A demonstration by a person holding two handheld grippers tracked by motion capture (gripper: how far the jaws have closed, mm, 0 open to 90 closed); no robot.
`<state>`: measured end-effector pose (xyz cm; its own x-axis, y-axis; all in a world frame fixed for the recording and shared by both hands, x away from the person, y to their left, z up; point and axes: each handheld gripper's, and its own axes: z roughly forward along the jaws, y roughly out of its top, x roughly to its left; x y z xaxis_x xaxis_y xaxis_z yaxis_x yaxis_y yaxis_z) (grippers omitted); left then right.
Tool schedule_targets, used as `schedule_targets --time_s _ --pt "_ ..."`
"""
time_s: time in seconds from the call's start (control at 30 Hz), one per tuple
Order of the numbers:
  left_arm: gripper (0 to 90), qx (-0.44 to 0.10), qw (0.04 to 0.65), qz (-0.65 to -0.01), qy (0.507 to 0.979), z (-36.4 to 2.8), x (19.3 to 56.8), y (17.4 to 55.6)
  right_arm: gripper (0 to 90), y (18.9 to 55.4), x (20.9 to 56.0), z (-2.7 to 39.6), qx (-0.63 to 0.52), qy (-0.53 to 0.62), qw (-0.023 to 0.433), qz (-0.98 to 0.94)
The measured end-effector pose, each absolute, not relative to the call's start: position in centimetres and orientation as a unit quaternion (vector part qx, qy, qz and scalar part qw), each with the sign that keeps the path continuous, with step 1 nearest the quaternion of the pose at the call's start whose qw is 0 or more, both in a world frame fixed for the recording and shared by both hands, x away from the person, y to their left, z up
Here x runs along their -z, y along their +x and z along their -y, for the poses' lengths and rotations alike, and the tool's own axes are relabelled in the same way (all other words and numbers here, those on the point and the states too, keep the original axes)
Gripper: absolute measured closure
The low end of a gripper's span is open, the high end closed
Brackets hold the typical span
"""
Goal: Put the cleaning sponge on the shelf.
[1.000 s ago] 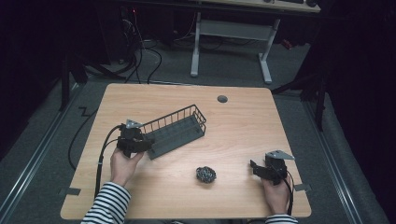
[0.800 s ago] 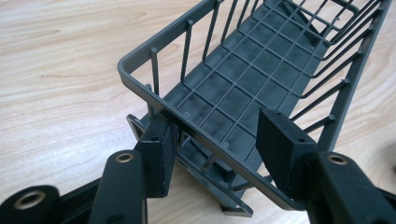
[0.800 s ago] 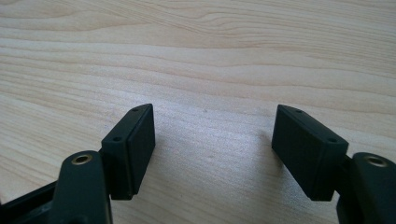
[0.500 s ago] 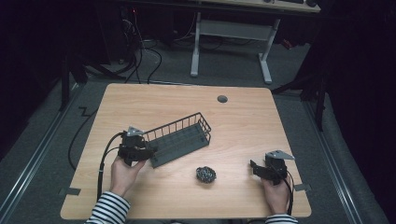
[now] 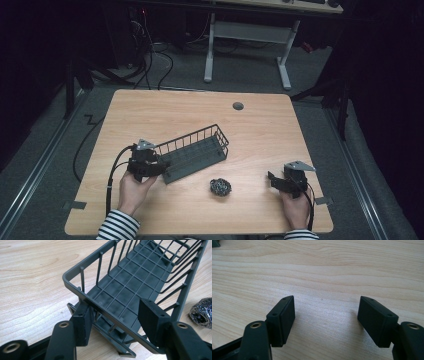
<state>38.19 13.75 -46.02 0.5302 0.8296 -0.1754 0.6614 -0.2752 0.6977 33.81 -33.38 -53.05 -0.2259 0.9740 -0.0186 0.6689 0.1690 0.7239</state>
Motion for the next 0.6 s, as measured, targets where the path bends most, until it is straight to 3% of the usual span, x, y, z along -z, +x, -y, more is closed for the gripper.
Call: schedule_targets --time_s 0.27,0.4,0.6 --pt "40.5 -0.106 0.382 -0.485 0.779 -14.1 45.9 38.2 30.6 33.8 53.1 33.4 -0.303 0.569 0.252 -0.722" --pt "29.3 -0.104 0.392 -0.489 0.773 -14.7 45.6 38.1 30.6 33.8 53.0 33.4 -0.303 0.569 0.252 -0.722" --pt "25.5 -0.114 0.408 -0.488 0.764 -15.5 45.0 37.6 30.6 33.8 53.1 33.4 -0.303 0.569 0.252 -0.722"
